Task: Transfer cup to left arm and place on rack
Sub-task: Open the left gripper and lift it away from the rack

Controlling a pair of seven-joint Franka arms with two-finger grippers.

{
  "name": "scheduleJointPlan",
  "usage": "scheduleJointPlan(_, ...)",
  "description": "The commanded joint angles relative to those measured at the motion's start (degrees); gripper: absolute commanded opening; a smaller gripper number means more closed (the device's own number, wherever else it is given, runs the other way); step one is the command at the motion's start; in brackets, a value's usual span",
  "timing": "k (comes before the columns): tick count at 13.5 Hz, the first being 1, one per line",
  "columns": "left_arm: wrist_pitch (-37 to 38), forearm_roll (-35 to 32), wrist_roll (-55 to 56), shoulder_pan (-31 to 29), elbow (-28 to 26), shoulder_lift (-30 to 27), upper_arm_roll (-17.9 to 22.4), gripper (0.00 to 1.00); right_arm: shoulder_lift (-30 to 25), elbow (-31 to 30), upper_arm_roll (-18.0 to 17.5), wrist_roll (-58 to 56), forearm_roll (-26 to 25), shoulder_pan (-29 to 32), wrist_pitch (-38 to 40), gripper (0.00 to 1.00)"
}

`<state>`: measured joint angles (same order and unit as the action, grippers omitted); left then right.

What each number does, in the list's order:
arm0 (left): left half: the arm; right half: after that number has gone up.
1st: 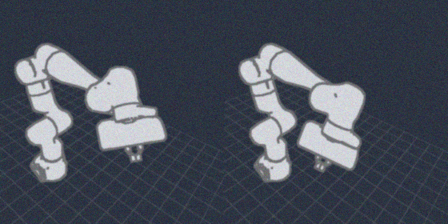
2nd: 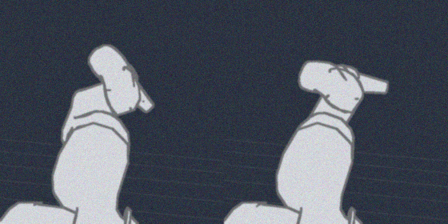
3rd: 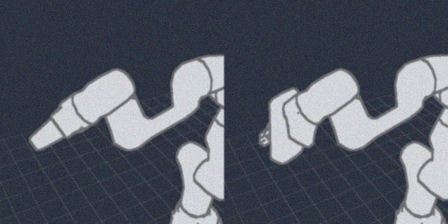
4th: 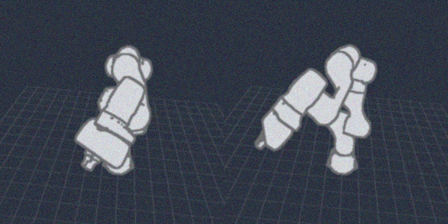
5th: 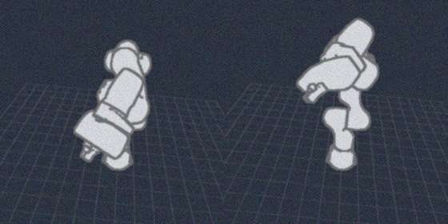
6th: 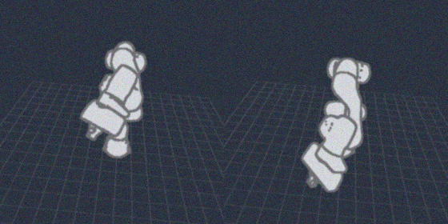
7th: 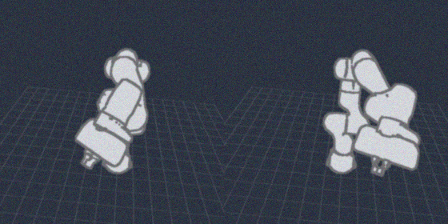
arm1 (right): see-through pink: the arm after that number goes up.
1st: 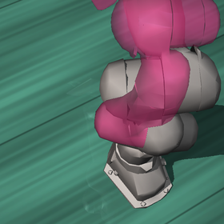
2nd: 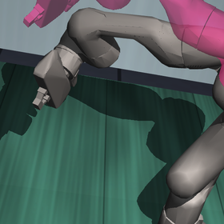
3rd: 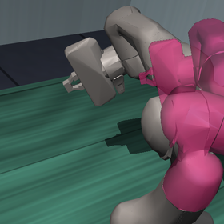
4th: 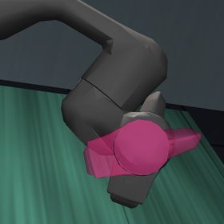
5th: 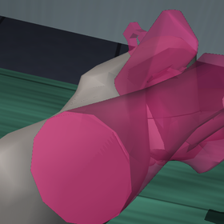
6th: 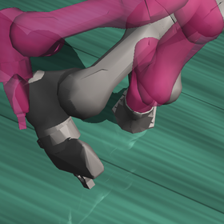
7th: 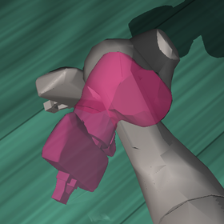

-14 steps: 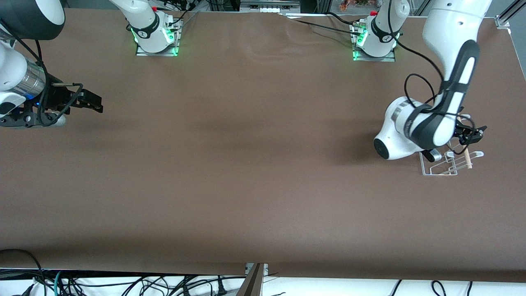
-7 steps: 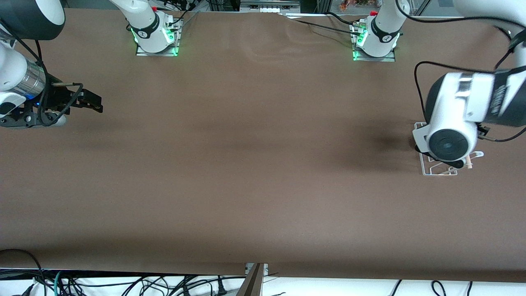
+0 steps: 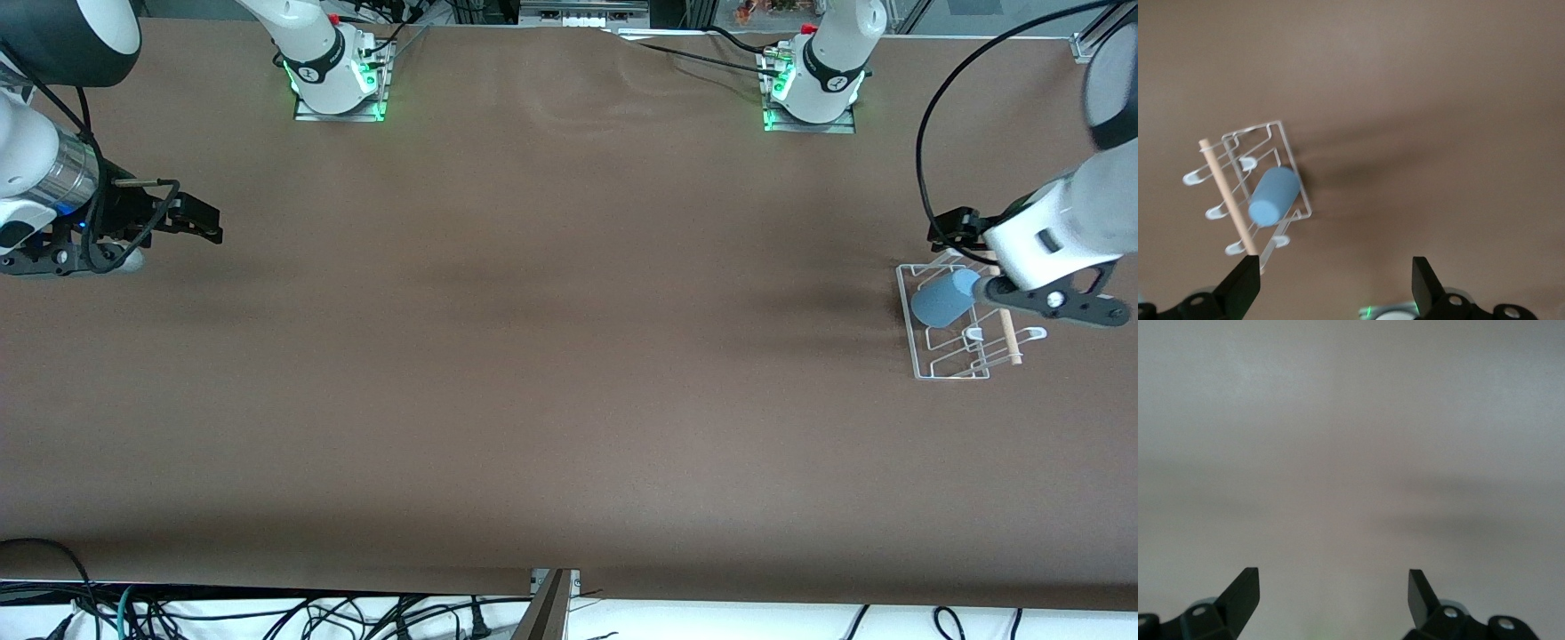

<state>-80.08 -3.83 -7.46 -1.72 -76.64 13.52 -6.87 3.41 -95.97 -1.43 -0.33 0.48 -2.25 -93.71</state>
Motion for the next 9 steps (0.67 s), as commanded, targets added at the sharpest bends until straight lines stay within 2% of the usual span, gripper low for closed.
scheduleJointPlan(1, -14.3, 3.9, 5.5, 0.2, -20.0, -12.0, 2.0, 1.0, 0.1, 0.3, -0.5, -0.8, -0.7, 0.7, 0.7, 0.99)
scheduleJointPlan(2, -16.8, 4.3, 11.4, 1.5, -22.8, -14.0, 3.2, 1.0, 0.2, 0.3, -0.5, -0.8, -0.7, 0.6, 0.7, 0.99)
scheduleJointPlan(4, -17.1, 3.9, 18.1, 4.2, -22.8, -14.0, 4.5, 1.0, 0.2, 0.3, -0.5, -0.8, -0.7, 0.6, 0.7, 0.99)
scheduleJointPlan(9, -17.1, 3.7, 15.9, 3.7, -22.9, -14.0, 4.5, 1.0, 0.2, 0.3, -0.5, -0.8, -0.7, 0.6, 0.6, 0.99)
